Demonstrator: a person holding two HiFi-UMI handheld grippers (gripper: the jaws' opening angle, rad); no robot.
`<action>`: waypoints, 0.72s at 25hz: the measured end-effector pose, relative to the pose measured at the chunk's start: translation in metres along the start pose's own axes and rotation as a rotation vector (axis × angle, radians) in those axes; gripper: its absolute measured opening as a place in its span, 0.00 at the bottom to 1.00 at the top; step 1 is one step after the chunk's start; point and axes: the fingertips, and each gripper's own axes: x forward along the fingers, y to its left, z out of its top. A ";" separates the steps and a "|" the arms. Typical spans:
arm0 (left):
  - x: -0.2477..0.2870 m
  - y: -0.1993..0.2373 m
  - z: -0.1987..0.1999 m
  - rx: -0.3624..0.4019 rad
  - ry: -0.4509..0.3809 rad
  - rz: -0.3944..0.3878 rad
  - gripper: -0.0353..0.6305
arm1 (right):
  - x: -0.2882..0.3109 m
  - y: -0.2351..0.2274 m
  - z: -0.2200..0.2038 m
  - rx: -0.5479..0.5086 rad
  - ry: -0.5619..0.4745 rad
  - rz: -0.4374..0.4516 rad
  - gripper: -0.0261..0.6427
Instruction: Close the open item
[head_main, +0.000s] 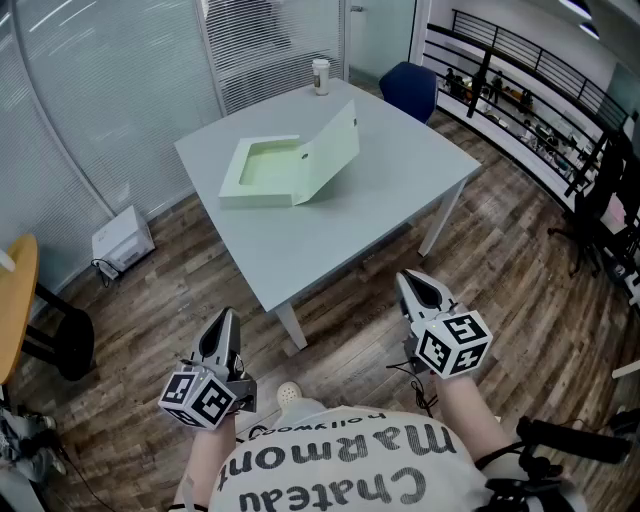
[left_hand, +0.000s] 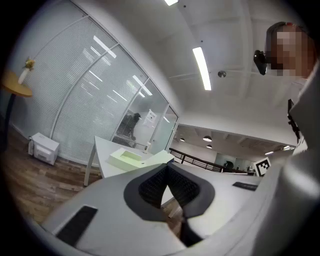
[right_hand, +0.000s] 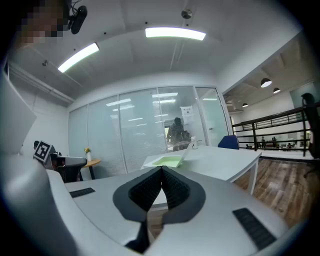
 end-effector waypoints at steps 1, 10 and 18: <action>-0.001 0.000 0.000 -0.005 0.003 0.003 0.04 | 0.000 0.000 0.000 0.001 0.001 -0.001 0.04; 0.005 0.020 -0.004 -0.026 0.026 0.017 0.04 | 0.018 -0.004 -0.008 0.036 0.015 -0.022 0.04; 0.053 0.067 0.009 -0.028 0.057 -0.030 0.04 | 0.068 -0.014 0.001 0.109 -0.010 -0.079 0.04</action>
